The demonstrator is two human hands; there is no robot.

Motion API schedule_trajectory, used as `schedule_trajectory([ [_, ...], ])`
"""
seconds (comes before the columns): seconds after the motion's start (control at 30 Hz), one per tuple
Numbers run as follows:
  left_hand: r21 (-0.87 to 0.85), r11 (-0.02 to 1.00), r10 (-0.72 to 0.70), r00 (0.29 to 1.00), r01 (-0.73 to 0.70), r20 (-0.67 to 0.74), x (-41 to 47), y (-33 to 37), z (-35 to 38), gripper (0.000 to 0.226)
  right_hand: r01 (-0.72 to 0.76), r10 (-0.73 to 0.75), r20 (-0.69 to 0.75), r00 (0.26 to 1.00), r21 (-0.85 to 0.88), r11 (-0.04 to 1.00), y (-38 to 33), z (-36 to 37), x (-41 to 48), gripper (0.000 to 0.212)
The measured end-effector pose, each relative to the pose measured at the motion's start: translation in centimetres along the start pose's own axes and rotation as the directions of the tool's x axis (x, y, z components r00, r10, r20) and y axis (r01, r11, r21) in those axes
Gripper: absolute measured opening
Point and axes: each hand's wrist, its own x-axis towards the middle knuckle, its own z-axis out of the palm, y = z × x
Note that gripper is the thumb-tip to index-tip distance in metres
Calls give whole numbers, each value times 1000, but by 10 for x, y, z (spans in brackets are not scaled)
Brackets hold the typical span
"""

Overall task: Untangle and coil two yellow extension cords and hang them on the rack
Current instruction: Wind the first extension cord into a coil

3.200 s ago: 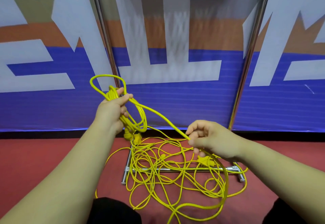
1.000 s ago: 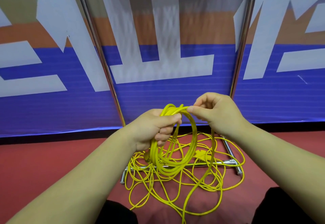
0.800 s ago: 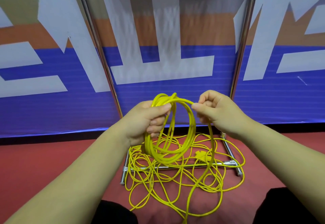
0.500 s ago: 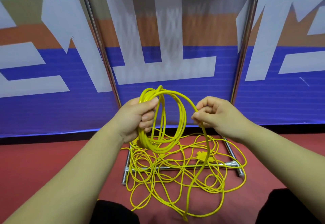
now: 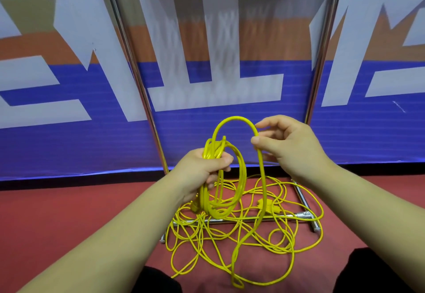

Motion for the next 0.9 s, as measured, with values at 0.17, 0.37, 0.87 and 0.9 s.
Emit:
schedule_trajectory([
  [0.17, -31, 999, -12, 999, 13, 51, 2, -6, 20, 23, 43, -44, -32, 999, -10, 999, 1, 4, 0, 19],
  [0.37, 11, 1000, 2, 996, -3, 93, 4, -8, 39, 30, 27, -28, -97, 995, -3, 1000, 1, 4, 2, 13],
  [0.87, -195, 966, 152, 982, -171, -112, -1, 36, 8, 9, 49, -49, 63, 997, 10, 999, 10, -6, 2, 14],
  [0.9, -226, 955, 162, 976, -192, -147, -1, 40, 2, 9, 28, -28, 98, 995, -3, 1000, 15, -3, 1, 16],
])
